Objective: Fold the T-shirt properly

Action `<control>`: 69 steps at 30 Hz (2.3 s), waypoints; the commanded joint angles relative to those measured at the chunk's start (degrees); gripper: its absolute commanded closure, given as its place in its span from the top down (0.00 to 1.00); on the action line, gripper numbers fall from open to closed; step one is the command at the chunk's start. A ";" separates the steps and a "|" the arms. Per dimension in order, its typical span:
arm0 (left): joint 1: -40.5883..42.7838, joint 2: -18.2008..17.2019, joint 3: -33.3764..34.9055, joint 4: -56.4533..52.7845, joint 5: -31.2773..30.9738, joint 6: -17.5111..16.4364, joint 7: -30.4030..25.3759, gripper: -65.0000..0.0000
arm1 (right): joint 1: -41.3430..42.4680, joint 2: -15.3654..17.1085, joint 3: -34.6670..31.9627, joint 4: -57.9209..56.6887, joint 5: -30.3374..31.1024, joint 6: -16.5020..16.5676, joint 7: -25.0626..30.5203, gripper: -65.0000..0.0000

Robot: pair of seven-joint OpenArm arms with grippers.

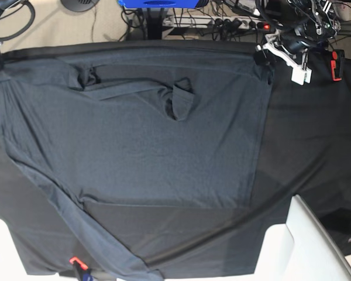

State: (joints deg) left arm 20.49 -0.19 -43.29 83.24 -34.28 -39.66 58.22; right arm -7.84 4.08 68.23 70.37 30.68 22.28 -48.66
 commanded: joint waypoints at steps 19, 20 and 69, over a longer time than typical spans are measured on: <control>0.30 -1.44 -0.71 1.29 -0.57 -0.34 -0.68 0.87 | -0.21 0.98 0.30 1.06 0.66 -0.09 1.32 0.52; 0.30 -1.44 -0.80 1.29 -0.57 -0.34 -0.68 0.93 | -0.21 0.98 0.30 1.24 0.66 -0.09 1.32 0.52; 6.72 -5.31 -9.06 5.07 -1.19 -0.34 -15.89 0.53 | 30.47 29.29 -68.97 -46.76 0.66 2.64 43.35 0.74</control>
State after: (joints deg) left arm 26.85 -4.91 -52.03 87.53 -34.52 -39.48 43.24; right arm 21.28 32.05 -0.78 23.11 30.89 24.51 -6.44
